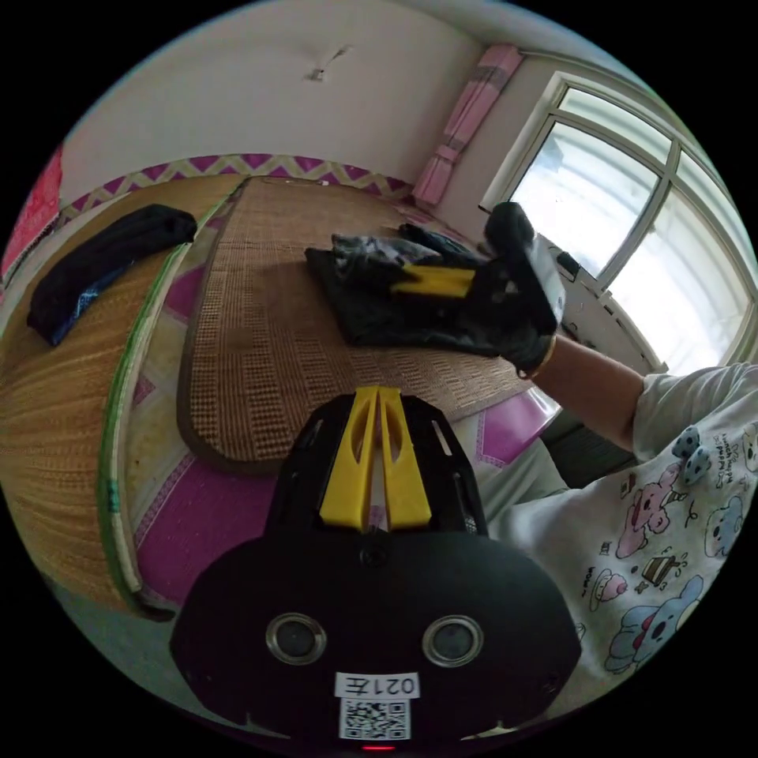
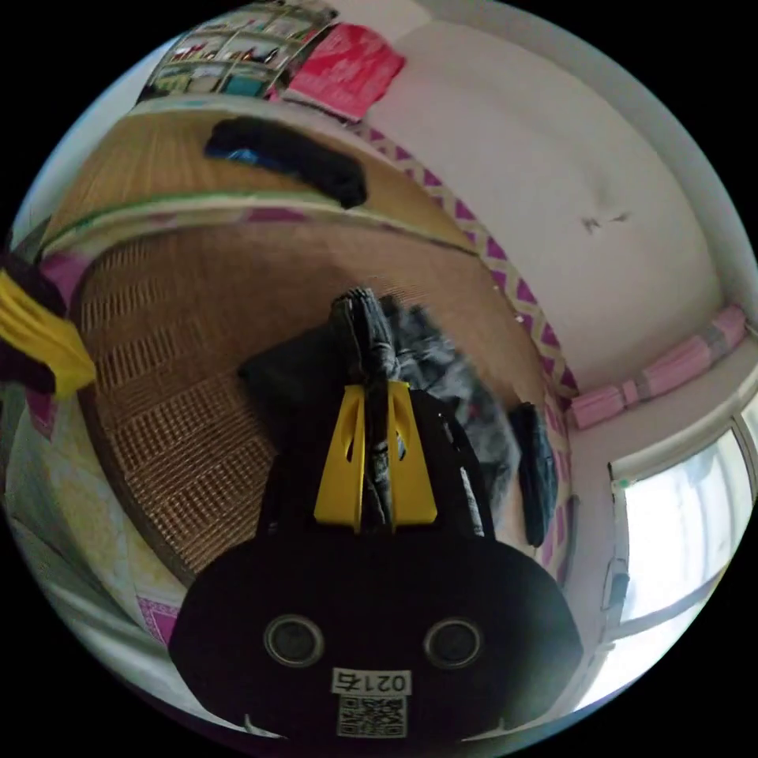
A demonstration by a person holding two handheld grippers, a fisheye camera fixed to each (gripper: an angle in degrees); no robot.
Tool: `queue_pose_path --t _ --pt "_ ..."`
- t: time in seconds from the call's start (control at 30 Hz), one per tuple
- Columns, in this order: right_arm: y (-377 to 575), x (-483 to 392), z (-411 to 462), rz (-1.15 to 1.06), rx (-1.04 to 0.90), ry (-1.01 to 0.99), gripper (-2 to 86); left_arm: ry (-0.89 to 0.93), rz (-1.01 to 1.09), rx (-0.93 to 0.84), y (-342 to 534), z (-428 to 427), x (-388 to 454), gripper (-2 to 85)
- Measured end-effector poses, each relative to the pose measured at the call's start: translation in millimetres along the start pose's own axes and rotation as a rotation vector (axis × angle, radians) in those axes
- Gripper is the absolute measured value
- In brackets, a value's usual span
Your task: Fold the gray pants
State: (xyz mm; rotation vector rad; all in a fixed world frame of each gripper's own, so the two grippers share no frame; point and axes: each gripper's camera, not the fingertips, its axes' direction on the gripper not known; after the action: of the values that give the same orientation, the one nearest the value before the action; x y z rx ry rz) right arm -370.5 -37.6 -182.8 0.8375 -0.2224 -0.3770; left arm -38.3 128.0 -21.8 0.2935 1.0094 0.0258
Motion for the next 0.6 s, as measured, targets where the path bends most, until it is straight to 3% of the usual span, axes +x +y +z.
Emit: queue_pose_path --t 0.17,0.33,0.4,0.5,0.6 --pt "4 -30 -11 0.08 0.082 0.062 4.6 -0.021 -0.034 0.01 -6 -26 -27 -1.0" --pt "18 -133 48 -0.085 0.022 0.064 4.7 0.011 -0.053 0.025 -28 -33 -39 -1.0" --pt "25 -146 49 -0.07 0.052 0.128 4.6 0.01 -0.051 0.031 -36 -37 -40 -1.0" --pt "30 -138 54 0.023 0.072 0.031 4.7 -0.001 -0.044 0.043 -49 -45 -42 -1.0" --pt "49 -178 89 -0.088 0.053 0.058 4.7 0.007 -0.047 0.054 -62 -49 -46 -1.0"
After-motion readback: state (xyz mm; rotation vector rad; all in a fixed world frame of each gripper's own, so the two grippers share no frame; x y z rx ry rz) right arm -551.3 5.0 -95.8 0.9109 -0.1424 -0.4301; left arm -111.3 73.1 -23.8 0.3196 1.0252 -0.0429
